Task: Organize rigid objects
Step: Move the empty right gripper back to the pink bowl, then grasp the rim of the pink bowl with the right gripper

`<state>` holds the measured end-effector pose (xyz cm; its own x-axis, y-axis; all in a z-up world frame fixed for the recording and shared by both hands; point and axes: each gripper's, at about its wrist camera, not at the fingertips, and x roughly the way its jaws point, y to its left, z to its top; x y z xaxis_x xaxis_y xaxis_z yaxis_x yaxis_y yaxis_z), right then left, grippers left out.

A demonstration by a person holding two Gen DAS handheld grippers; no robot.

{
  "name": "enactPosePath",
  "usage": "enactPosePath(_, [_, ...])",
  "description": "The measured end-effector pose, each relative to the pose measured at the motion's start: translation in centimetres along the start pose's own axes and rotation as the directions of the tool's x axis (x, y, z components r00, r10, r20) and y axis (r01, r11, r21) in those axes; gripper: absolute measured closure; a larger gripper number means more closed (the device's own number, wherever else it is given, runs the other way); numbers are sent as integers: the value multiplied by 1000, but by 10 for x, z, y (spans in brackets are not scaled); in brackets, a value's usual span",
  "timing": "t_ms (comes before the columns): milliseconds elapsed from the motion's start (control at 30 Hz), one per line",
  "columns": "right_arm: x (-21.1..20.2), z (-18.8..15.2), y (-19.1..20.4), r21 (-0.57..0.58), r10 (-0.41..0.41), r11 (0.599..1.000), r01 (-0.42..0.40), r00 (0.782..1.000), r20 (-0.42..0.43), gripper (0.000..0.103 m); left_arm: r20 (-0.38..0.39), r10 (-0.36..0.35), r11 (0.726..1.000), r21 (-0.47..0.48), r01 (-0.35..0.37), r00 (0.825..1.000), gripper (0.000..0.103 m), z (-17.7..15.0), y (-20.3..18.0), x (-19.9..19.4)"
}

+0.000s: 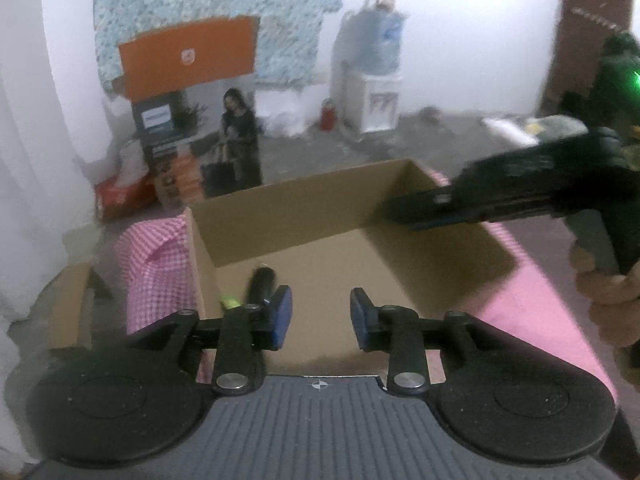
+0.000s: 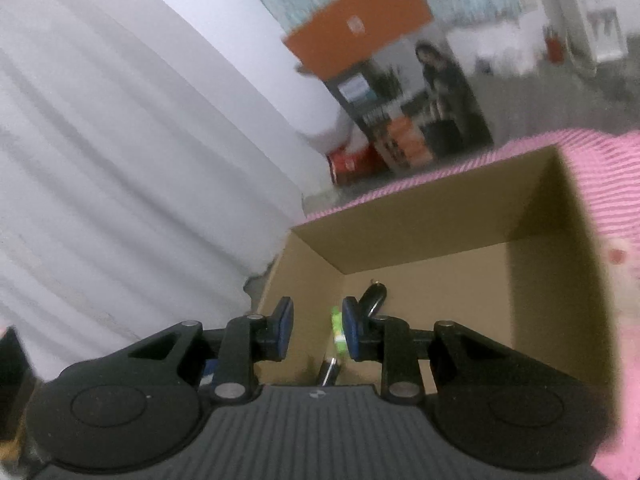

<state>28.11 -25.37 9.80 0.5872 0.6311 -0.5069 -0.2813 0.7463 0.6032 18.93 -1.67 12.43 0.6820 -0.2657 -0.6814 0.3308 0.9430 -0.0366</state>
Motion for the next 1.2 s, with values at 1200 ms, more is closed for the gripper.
enactPosePath(1200, [-83, -243, -35, 36, -214, 975, 220, 968, -129, 71, -313, -202, 902, 309, 301, 928, 39, -183, -139, 21])
